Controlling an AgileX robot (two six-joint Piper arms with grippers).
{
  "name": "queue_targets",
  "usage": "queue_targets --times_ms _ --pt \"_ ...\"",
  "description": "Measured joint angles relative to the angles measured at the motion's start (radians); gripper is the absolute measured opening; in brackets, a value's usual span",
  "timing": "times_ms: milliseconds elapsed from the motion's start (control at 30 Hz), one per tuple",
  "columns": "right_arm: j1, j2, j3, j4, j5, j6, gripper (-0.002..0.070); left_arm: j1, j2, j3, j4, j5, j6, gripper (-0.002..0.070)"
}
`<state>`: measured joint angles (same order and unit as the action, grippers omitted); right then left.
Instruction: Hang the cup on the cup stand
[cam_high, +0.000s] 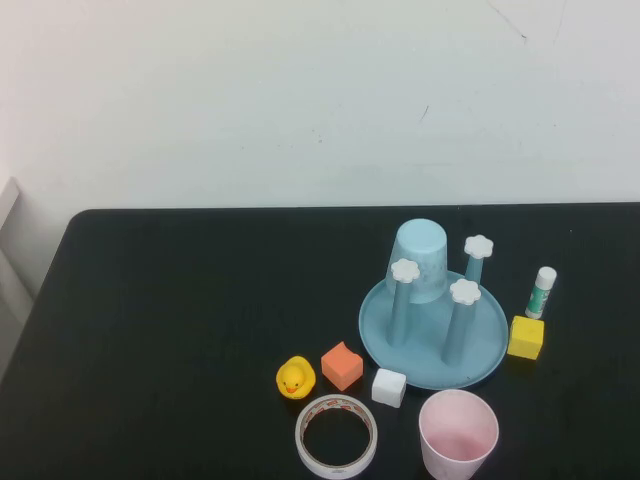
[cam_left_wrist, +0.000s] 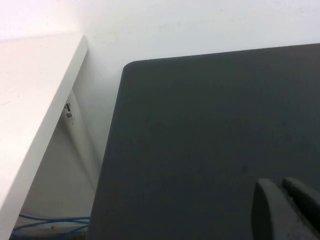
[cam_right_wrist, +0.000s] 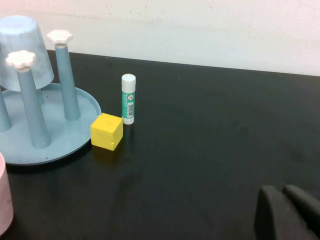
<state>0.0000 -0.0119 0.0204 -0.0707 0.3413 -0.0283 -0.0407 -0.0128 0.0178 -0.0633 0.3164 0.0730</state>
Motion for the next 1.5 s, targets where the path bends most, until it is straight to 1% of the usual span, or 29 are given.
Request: queue_targets --times_ms 967,1100,1167,1267,1333,1433,1500 --pt "0.000 0.000 0.000 0.000 0.000 0.000 -0.0001 0.000 0.000 0.000 0.000 0.000 0.003 -0.0001" --pt "0.000 0.000 0.000 0.004 0.000 0.000 -0.0001 0.000 0.000 0.000 -0.042 -0.010 -0.010 -0.0001" --pt "0.000 0.000 0.000 0.022 0.000 0.000 -0.0001 0.000 0.000 0.000 -0.098 -0.021 -0.014 -0.0001" --pt "0.000 0.000 0.000 0.104 0.000 0.028 -0.0001 0.000 0.000 0.002 -0.263 -0.041 -0.035 -0.0001" --pt "0.000 0.000 0.000 0.227 0.002 0.083 -0.0001 0.000 0.000 0.002 -0.461 -0.061 -0.086 -0.0001" --pt "0.000 0.000 0.002 0.477 0.010 0.199 -0.0001 0.000 0.000 0.002 -0.783 -0.082 -0.148 -0.0001" --pt "0.000 0.000 0.006 0.615 0.019 0.243 -0.0001 0.000 0.000 0.002 -0.888 -0.112 -0.149 -0.0001"
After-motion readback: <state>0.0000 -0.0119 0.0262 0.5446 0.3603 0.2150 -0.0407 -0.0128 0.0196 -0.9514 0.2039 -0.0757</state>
